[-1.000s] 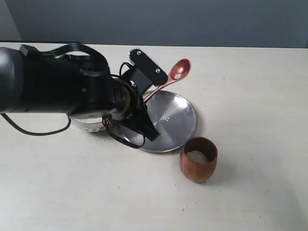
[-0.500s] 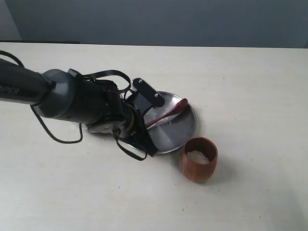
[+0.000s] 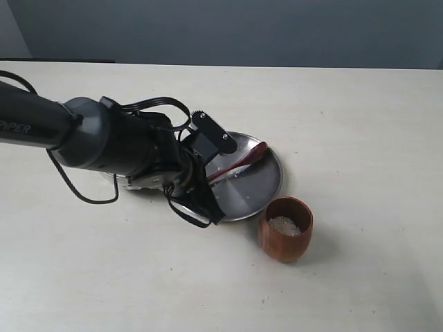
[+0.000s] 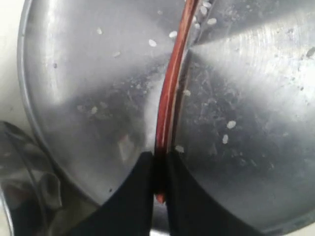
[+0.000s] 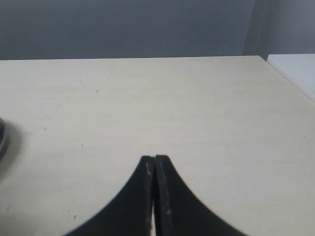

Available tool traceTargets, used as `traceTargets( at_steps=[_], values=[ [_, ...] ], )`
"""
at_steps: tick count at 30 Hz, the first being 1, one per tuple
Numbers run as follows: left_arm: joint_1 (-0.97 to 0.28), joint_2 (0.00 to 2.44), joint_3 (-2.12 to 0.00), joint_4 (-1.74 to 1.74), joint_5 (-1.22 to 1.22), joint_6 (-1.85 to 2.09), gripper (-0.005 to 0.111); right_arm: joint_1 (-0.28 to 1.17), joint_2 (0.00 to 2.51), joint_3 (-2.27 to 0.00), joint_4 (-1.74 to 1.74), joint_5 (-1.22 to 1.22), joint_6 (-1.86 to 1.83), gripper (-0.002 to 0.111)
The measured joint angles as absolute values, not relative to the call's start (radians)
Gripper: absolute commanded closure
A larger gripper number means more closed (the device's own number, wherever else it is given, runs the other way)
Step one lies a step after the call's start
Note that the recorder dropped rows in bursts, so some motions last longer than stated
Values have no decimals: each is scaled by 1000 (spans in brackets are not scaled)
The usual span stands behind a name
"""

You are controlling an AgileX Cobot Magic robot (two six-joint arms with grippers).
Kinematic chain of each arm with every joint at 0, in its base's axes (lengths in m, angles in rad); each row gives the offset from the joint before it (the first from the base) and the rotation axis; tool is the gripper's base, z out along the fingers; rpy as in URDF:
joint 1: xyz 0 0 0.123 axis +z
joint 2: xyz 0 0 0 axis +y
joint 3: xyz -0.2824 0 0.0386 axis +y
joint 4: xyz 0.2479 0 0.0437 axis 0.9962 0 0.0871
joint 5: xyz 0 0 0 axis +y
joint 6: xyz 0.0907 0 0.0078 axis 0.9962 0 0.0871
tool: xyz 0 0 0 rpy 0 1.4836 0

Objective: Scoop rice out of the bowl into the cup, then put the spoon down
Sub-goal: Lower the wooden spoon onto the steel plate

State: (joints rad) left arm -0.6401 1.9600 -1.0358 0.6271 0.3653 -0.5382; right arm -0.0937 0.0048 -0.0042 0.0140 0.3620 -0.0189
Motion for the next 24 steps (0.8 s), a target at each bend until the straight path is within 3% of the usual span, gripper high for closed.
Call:
traceTargets(
  at_steps=[24],
  values=[
    [-640, 1884, -1034, 434, 410, -383, 106, -94, 5, -4, 14, 362, -19, 108]
  ],
)
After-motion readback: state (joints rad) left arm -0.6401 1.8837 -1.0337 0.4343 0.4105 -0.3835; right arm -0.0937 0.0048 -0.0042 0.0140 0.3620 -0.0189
